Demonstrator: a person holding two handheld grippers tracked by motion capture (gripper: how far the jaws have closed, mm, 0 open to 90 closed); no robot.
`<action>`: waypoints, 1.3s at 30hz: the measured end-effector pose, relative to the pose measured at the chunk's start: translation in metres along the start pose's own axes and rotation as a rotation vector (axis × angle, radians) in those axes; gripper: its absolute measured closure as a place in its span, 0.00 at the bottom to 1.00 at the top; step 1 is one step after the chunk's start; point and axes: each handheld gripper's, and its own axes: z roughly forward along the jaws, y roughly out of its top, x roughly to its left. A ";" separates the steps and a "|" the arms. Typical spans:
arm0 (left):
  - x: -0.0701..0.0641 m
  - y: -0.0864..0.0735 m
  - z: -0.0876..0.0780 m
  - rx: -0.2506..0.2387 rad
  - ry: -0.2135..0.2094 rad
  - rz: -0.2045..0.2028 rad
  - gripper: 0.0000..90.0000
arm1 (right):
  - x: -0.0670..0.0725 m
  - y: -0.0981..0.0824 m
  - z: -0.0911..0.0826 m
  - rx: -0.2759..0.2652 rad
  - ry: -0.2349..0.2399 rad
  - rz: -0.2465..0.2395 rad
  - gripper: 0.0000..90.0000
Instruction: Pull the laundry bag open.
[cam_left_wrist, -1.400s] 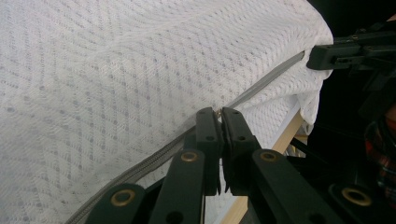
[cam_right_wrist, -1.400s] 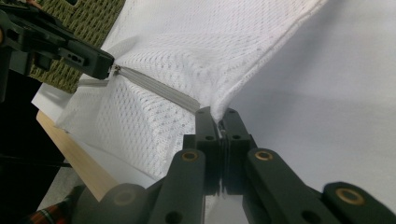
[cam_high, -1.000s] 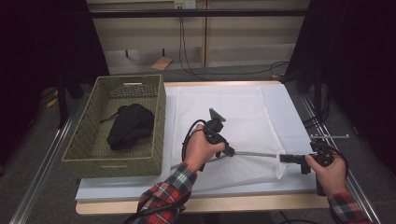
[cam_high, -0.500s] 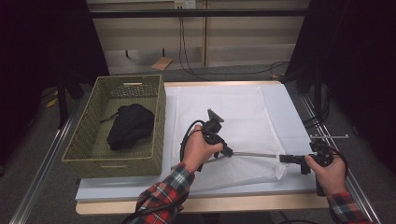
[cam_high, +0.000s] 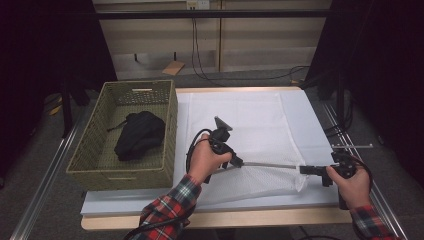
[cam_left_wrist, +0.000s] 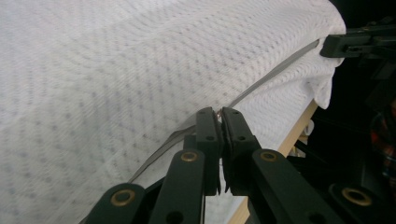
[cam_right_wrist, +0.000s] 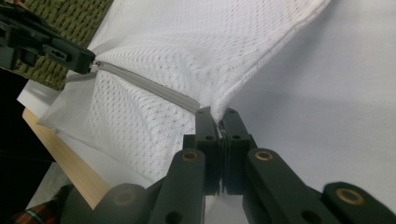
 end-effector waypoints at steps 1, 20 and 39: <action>0.002 0.000 -0.002 0.008 0.008 0.014 0.96 | 0.000 0.000 0.000 0.000 0.000 0.000 0.99; 0.006 -0.005 -0.003 0.002 -0.024 -0.011 0.96 | 0.002 -0.001 0.000 0.001 -0.007 -0.010 0.99; 0.017 -0.002 -0.009 0.007 -0.042 -0.028 0.96 | -0.001 -0.001 -0.002 -0.006 -0.003 -0.009 0.99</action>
